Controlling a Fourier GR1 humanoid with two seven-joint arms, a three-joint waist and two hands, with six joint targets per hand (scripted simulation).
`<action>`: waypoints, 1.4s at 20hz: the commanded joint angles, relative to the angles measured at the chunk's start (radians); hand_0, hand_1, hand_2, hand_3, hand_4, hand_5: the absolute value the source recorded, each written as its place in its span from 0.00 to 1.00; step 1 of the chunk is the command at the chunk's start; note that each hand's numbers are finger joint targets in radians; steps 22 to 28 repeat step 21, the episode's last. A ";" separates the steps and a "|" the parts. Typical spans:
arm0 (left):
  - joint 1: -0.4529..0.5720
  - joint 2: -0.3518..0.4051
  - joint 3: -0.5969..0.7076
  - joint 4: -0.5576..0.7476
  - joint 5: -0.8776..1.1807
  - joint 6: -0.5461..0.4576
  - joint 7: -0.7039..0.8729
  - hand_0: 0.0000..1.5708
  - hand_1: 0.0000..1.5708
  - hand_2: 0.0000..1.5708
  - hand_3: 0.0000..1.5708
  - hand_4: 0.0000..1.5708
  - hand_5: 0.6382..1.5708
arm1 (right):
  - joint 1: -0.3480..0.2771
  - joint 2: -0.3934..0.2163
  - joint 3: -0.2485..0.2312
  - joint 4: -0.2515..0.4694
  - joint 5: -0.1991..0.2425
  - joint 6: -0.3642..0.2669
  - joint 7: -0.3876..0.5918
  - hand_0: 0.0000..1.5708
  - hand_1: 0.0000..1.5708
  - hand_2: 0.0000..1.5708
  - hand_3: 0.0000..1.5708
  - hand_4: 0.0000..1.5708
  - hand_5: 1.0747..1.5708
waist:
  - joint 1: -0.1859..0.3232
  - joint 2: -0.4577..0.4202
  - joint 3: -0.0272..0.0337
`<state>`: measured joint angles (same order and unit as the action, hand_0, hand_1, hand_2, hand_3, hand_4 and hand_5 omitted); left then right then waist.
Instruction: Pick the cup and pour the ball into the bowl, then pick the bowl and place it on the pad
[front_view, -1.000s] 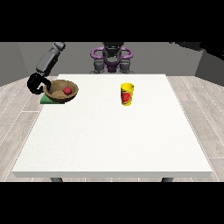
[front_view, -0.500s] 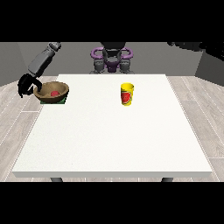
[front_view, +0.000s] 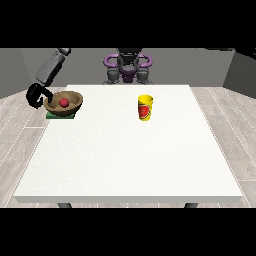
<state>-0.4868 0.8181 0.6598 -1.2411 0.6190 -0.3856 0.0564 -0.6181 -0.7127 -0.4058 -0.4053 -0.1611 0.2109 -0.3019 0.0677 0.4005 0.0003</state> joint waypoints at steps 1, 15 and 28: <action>-0.014 0.021 -0.012 0.021 0.023 0.002 0.044 0.00 0.00 0.00 0.00 0.43 0.98 | -0.009 0.028 0.032 0.017 0.029 -0.039 0.051 1.00 1.00 1.00 0.69 0.62 0.99 | 0.006 -0.063 0.0003; 0.017 -0.004 -0.033 -0.013 0.075 -0.005 0.095 0.00 0.00 0.00 0.00 0.55 0.99 | 0.004 -0.110 -0.032 0.097 -0.026 0.011 0.203 0.00 0.00 0.00 0.00 0.00 0.83 | -0.001 -0.152 0.0023; 0.088 -0.144 -0.172 0.033 -0.028 0.078 0.140 0.00 0.00 0.00 0.00 0.63 1.00 | -0.113 -0.016 0.037 -0.032 -0.017 0.063 0.296 0.00 0.00 0.00 0.00 0.45 0.29 | -0.082 -0.461 -0.0043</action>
